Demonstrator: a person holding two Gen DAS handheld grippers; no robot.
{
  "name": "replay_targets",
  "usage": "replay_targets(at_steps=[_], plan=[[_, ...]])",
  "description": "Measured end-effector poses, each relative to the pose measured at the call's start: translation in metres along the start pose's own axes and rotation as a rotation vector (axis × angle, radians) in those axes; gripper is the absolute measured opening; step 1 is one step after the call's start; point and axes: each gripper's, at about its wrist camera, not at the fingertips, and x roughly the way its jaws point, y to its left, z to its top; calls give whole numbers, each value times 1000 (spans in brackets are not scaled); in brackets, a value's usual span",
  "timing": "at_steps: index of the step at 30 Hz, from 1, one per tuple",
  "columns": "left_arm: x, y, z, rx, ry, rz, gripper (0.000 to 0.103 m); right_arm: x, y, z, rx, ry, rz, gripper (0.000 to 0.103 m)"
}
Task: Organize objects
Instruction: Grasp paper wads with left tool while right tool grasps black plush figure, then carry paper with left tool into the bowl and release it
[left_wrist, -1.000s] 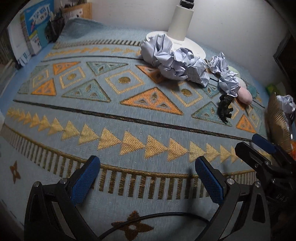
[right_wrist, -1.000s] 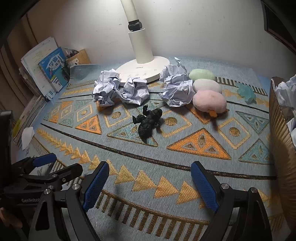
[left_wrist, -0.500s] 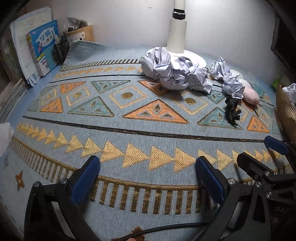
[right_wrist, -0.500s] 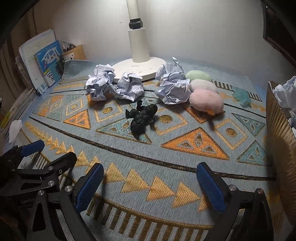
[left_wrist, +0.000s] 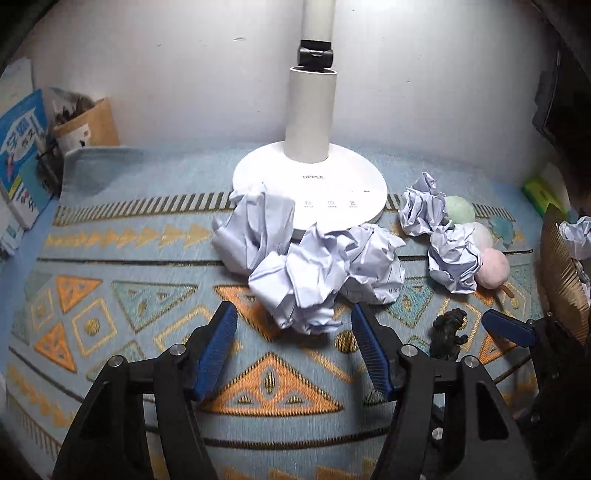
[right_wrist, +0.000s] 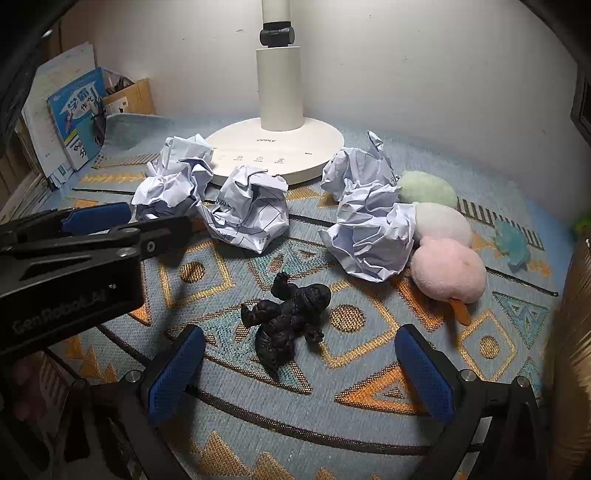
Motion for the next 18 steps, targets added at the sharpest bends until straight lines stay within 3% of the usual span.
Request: replay_targets(at_steps=[3, 4, 5, 6, 7, 8, 13, 18], plan=[[11, -1, 7, -10, 33, 17, 45, -1, 0, 0, 4, -6, 3, 99], [13, 0, 8, -23, 45, 6, 35, -4, -2, -1, 10, -18, -2, 86], [13, 1, 8, -33, 45, -1, 35, -5, -2, 1, 21, -33, -4, 68], [11, 1, 7, -36, 38, -8, 35, -8, -4, 1, 33, -46, -5, 61], [10, 0, 7, -34, 34, -14, 34, -10, -7, 0, 47, -55, 6, 43], [7, 1, 5, -32, 32, -16, 33, -11, -10, 0, 56, -60, 3, 36], [-15, 7, 5, -83, -12, -49, 33, -22, -18, -4, 44, -72, 31, 36], [-52, -8, 18, -64, -65, -124, 33, -75, -36, -10, 62, -165, 68, 36]])
